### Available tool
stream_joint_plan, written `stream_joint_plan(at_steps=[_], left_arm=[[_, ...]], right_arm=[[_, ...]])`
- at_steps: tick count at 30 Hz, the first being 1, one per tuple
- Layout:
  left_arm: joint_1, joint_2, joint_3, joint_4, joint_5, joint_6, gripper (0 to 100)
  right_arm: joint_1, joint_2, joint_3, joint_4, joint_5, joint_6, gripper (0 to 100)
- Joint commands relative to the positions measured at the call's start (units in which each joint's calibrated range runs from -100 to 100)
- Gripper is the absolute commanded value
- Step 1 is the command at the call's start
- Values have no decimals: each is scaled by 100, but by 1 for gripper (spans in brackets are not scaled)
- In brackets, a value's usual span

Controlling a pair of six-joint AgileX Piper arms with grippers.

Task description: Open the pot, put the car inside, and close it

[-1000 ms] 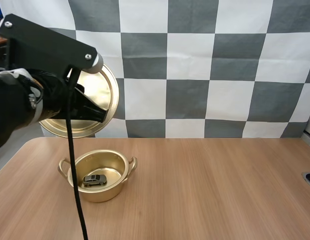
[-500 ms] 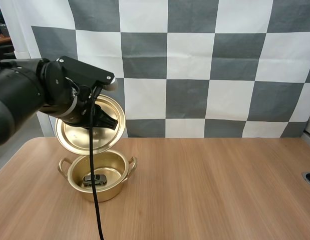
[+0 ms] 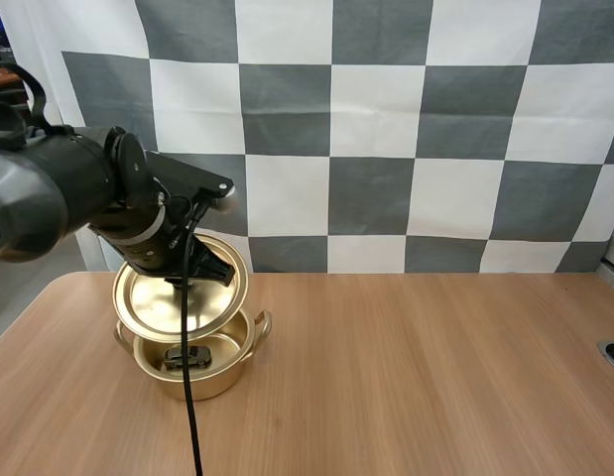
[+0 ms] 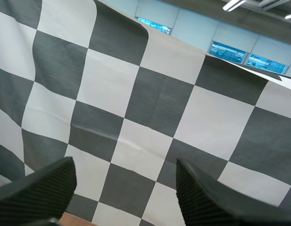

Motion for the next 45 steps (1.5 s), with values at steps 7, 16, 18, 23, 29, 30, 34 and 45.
stream_joint_plan(at_steps=[7, 16, 18, 23, 29, 30, 34, 45], left_arm=[[-2, 124, 330, 2, -278, -6, 0], [-2, 530, 576, -10, -772, -6, 0], [-2, 529, 576, -10, -935, -6, 0], [-2, 698, 576, -21, -1116, -6, 0], [-2, 1198, 576, -69, -1116, -6, 0], [-2, 1242, 576, -69, -1116, -6, 0], [-2, 1283, 576, -69, -1312, -6, 0], [-2, 1504, 576, -69, -1205, -6, 0]], right_arm=[[-2, -3, 8, 4, 0, 67, 100], [-2, -3, 8, -19, 0, 77, 100], [-2, -3, 8, -19, 0, 77, 100], [-2, -3, 8, -19, 0, 77, 100], [-2, -3, 8, -39, 0, 77, 100], [-2, -3, 8, -39, 0, 77, 100], [-2, -3, 8, -39, 0, 77, 100], [-2, -3, 8, -39, 0, 77, 100]])
